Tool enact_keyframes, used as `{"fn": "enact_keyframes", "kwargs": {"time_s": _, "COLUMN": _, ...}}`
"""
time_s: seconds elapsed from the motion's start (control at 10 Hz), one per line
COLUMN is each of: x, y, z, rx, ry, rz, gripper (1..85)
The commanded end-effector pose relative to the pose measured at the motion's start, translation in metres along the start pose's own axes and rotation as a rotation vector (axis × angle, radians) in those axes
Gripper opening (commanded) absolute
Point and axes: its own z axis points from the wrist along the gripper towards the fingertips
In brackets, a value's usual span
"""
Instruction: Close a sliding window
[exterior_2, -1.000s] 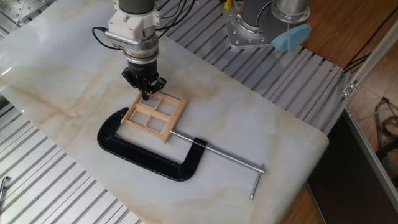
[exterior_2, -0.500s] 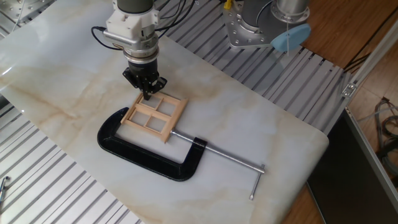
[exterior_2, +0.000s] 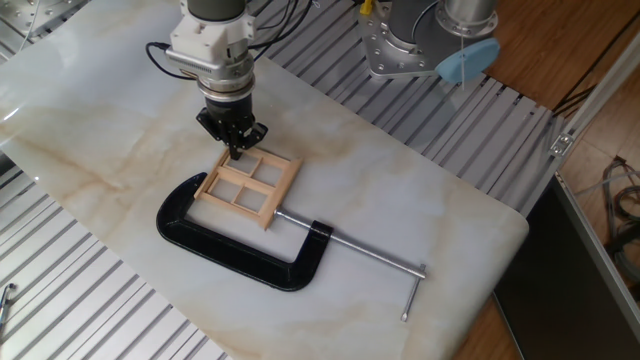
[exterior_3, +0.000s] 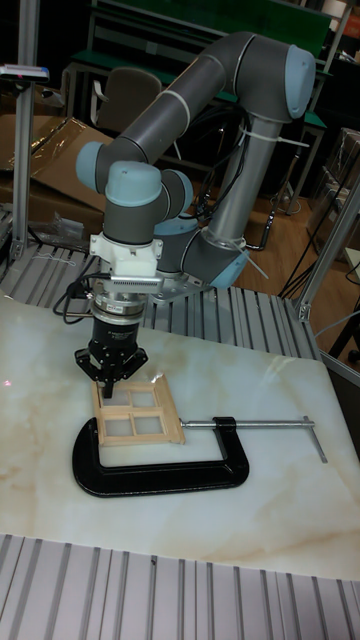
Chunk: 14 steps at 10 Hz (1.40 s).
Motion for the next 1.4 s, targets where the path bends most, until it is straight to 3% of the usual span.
{"fn": "enact_keyframes", "kwargs": {"time_s": 0.0, "x": -0.0021, "y": -0.0014, "z": -0.0012, "rx": -0.001, "ry": -0.009, "rz": 0.000, "gripper": 0.7}}
{"fn": "enact_keyframes", "kwargs": {"time_s": 1.3, "x": -0.0040, "y": 0.0011, "z": 0.0008, "rx": -0.021, "ry": -0.024, "rz": -0.010, "gripper": 0.7}}
